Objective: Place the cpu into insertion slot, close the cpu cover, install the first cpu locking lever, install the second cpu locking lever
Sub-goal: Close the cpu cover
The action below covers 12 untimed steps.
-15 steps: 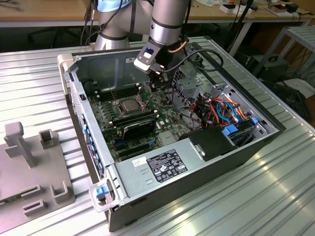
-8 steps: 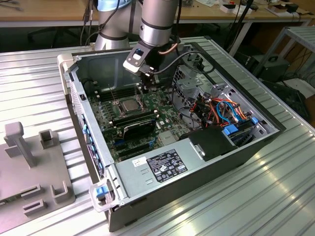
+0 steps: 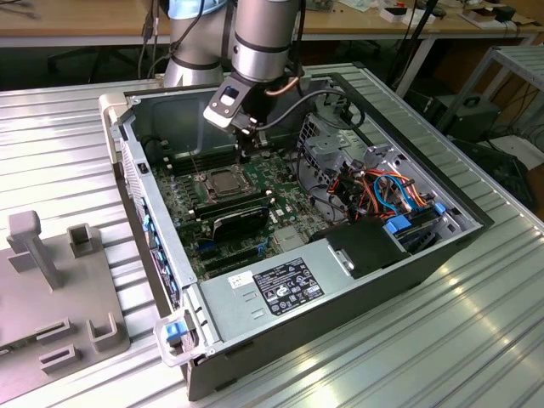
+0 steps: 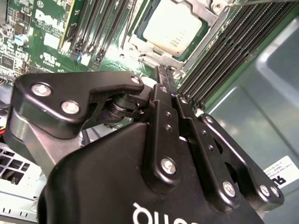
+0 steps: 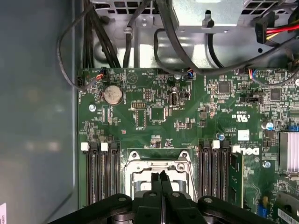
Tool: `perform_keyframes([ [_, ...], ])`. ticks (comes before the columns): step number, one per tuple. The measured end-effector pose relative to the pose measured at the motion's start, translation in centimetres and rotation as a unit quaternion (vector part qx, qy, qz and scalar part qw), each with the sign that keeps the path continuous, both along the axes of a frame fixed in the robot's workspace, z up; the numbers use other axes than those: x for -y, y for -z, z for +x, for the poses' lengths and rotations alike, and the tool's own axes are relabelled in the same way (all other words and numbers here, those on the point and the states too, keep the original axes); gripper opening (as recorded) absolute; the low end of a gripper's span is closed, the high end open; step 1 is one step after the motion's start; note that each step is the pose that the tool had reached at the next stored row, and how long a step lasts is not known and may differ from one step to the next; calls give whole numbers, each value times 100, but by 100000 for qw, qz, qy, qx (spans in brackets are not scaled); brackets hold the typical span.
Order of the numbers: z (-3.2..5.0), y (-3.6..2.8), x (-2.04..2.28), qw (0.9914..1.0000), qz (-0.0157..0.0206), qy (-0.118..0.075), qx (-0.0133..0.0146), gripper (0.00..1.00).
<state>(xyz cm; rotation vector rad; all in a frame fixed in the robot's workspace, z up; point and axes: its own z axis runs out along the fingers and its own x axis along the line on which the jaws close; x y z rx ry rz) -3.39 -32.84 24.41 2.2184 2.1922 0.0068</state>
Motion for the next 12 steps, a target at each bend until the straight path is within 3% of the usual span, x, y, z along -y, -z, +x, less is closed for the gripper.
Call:
perform_keyframes([
  [4, -91, 22, 0, 100000, -8, 2, -8, 11],
  [6, -223, 67, 0, 100000, -1, 7, -4, 11],
  [12, -482, 165, 0, 100000, -1, -3, -5, 11],
])
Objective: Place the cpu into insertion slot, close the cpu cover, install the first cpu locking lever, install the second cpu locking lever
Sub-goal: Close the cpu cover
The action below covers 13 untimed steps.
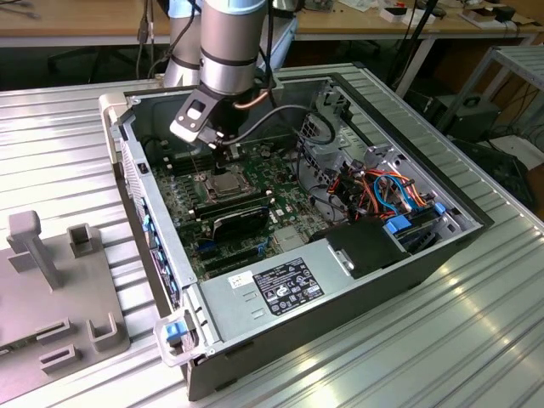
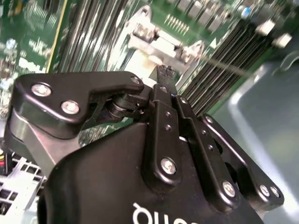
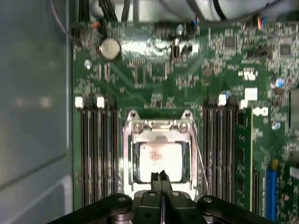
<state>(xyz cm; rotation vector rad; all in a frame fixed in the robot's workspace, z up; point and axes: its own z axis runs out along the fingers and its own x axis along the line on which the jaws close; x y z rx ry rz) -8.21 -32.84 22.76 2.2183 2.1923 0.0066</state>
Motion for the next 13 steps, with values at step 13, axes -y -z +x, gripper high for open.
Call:
perform_keyframes([
  [13, -108, 174, -1, 100000, 24, 2, -51, 11],
])
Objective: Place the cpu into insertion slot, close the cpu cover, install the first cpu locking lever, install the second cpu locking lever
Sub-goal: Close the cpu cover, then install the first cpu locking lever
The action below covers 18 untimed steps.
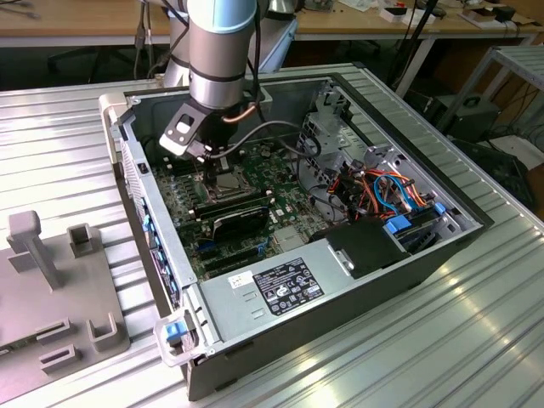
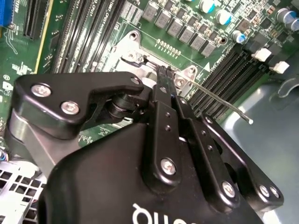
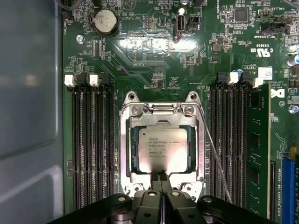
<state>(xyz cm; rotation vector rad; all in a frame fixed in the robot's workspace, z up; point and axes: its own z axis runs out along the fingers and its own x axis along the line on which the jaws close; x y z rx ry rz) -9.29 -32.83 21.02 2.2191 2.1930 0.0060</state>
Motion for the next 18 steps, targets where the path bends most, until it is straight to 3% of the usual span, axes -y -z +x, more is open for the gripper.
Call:
perform_keyframes([
  [10, 61, -14, 0, 100000, -2, 1, 5, 11],
  [18, 64, -14, 0, 100000, 1, 3, 4, 11],
])
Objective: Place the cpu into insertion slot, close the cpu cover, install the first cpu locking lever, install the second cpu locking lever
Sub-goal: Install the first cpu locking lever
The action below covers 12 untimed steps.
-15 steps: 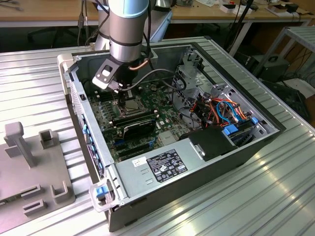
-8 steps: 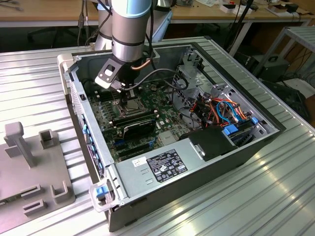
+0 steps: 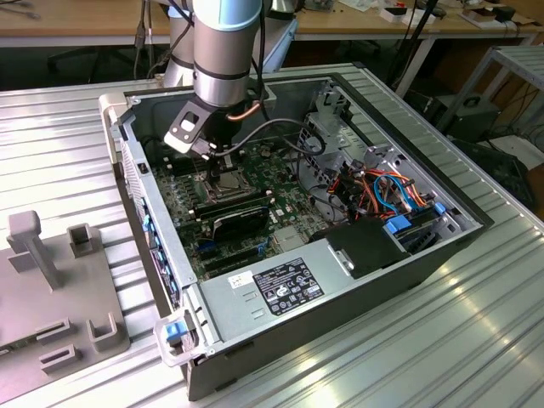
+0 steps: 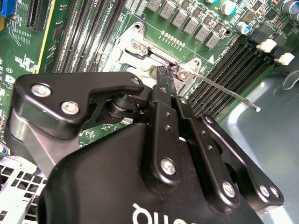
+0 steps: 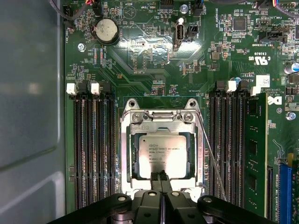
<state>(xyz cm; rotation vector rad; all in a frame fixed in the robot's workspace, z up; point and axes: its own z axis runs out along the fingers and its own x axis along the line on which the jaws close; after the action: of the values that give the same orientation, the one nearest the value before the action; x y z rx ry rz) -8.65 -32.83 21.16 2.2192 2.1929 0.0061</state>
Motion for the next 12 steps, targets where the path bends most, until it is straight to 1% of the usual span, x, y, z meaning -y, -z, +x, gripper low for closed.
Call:
perform_keyframes([
  [3, 1, -4, -1, 100000, -11, -1, -5, 11],
  [5, 1, -38, 0, 100000, 0, -18, 2, 11],
  [6, 1, -64, 0, 100000, -1, -36, 3, 11],
  [8, 1, -170, -2, 100000, -3, -79, -1, 11],
  [9, 1, -204, -3, 100000, 2, -84, 2, 11],
  [11, 1, -252, -4, 100000, -2, -121, 0, 11],
  [12, 1, -265, -4, 100000, -1, -216, 1, 11],
])
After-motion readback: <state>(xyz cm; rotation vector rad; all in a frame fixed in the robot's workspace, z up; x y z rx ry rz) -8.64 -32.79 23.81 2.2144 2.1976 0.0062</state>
